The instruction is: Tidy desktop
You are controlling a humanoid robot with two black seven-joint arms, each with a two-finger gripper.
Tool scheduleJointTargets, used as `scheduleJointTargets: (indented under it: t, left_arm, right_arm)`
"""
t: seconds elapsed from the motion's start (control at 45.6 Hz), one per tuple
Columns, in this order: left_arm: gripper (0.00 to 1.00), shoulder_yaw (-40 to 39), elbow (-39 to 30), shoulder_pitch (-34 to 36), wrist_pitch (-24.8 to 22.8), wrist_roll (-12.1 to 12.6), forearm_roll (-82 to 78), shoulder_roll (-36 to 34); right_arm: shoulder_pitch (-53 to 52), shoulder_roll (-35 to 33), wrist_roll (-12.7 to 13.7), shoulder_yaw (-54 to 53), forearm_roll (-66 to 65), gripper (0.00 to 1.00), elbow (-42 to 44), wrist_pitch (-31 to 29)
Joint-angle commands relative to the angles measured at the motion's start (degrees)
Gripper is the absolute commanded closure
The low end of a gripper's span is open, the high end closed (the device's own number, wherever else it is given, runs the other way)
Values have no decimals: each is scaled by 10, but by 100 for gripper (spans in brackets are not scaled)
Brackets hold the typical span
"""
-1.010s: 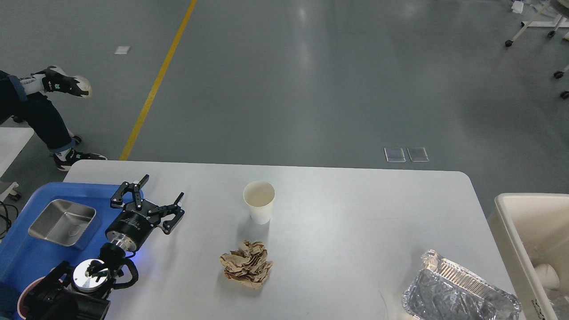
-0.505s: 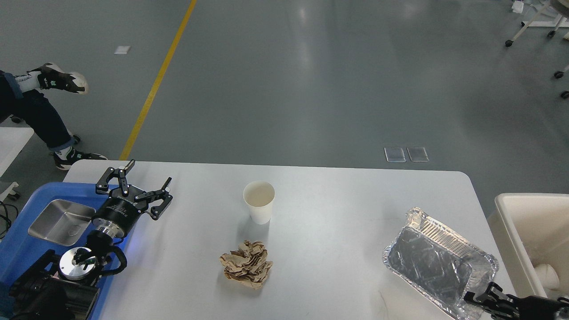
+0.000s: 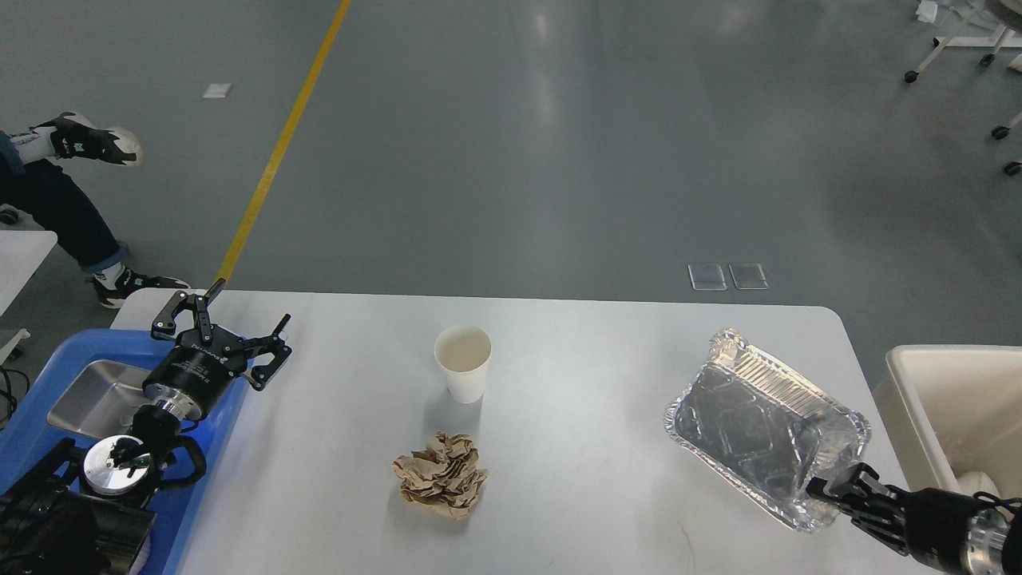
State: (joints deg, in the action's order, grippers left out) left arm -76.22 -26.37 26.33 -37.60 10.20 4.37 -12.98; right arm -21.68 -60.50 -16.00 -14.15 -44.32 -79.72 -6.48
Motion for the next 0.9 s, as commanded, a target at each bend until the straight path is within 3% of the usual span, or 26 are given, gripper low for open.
scheduleJointTargets:
  t: [0.0, 0.066, 0.285, 0.505, 0.768, 0.878]
  left_arm:
    - [2, 0, 0, 6, 1, -63, -33, -8]
    - [2, 0, 0, 12, 7, -86, -73, -10]
    - [2, 26, -3, 31, 52, -59, -107, -35]
    - [2, 92, -3, 49, 58, -60, -117, -60]
    - [2, 101, -3, 51, 58, -60, -117, -60]
    - [2, 101, -3, 50, 57, -59, -118, -61]
  right_arm:
    - [-50, 6, 0, 5, -14, 100, -15, -26]
    - [-78, 7, 0, 3, -31, 100, -16, -51]
    - [-171, 22, 5, 6, -96, 100, -21, -113]
    - [-254, 71, 8, 48, -179, 100, -18, -154]
    - [-383, 147, 10, 203, -190, 100, 41, -158]
    - [-404, 178, 16, 233, -188, 100, 76, -187]
